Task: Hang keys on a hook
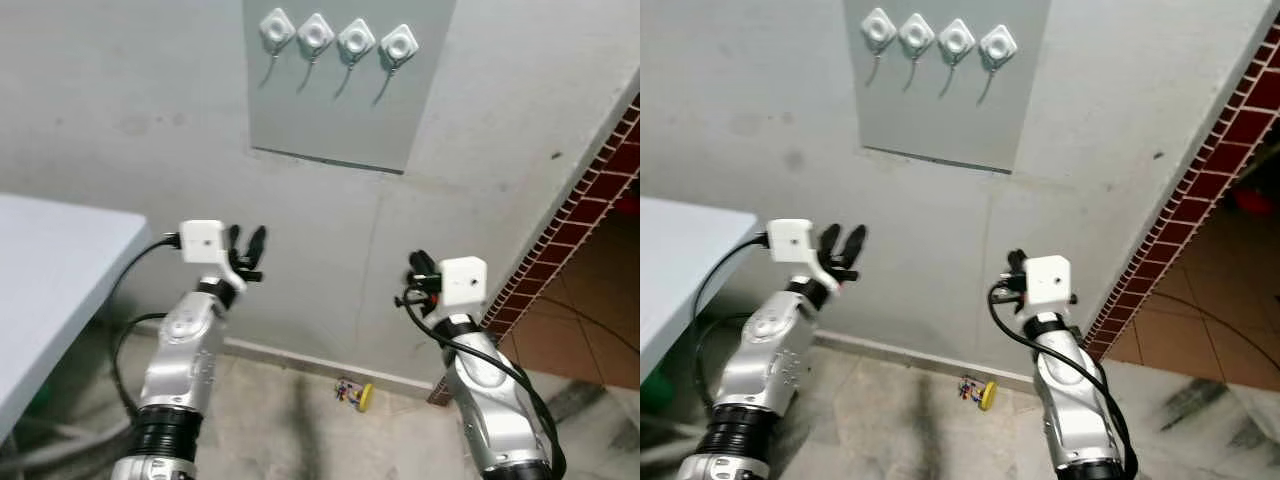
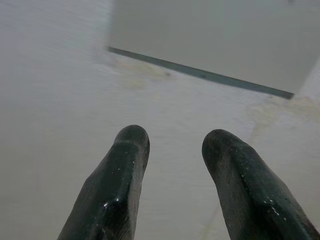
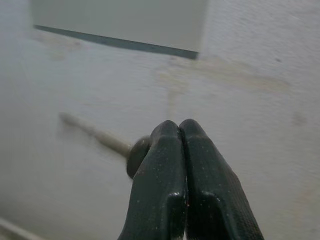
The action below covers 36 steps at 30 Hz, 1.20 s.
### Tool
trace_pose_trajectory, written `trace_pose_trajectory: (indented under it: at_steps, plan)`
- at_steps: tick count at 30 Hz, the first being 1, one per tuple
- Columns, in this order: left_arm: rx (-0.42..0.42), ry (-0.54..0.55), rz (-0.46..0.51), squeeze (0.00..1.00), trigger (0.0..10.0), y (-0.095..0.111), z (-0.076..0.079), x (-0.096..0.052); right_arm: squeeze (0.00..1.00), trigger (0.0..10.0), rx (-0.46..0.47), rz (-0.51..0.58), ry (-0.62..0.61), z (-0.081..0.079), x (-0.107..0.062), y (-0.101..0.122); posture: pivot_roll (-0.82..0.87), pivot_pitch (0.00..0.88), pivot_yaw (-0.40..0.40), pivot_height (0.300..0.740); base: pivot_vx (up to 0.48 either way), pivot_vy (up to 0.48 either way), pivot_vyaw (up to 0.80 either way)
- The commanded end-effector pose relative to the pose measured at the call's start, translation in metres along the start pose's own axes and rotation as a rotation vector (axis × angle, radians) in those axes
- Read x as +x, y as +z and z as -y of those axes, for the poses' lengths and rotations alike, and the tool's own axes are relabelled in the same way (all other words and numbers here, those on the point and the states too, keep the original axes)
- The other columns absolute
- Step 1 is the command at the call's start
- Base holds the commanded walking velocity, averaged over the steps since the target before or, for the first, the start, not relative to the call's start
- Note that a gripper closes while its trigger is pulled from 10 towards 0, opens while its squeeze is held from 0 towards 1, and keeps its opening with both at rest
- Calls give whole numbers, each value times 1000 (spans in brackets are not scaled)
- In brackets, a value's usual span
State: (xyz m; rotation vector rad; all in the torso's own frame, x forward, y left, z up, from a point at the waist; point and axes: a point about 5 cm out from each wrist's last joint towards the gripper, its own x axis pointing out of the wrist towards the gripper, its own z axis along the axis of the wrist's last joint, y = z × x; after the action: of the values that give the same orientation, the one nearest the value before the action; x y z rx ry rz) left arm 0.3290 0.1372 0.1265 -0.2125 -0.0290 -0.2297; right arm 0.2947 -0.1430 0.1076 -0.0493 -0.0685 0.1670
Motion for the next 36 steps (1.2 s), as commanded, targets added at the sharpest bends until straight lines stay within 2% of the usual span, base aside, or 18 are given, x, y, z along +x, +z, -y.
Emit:
trace_pose_trajectory:
  at_steps: [1,6,20,26,28,30,36]
  plan:
    - [12,-46,-2,0,10000,0,11,3,0,10000,-11,7,-24,9,-2,2,-45,0,-28,740,296,375,0]
    - [31,-52,-1,0,10000,1,12,3,0,10000,-13,6,-22,9,-2,2,-45,0,-28,740,344,318,0]
    - [73,-63,1,0,10000,2,14,4,0,10000,-11,4,-23,8,-3,2,-47,0,-24,740,467,0,0]
    - [84,-64,15,0,10000,2,16,3,0,10000,-15,0,-20,8,-3,1,-46,0,-25,740,87,0,0]
    - [113,-77,31,0,10000,5,19,3,0,10000,-16,-1,-18,8,-3,1,-45,0,-25,740,0,0,0]
    - [176,-113,52,0,10000,9,24,3,0,10000,-17,0,-13,8,-3,1,-43,0,-26,740,0,0,0]
    - [224,-228,134,0,10000,25,40,2,0,10000,-21,5,2,7,-2,2,-42,0,-27,740,0,0,0]
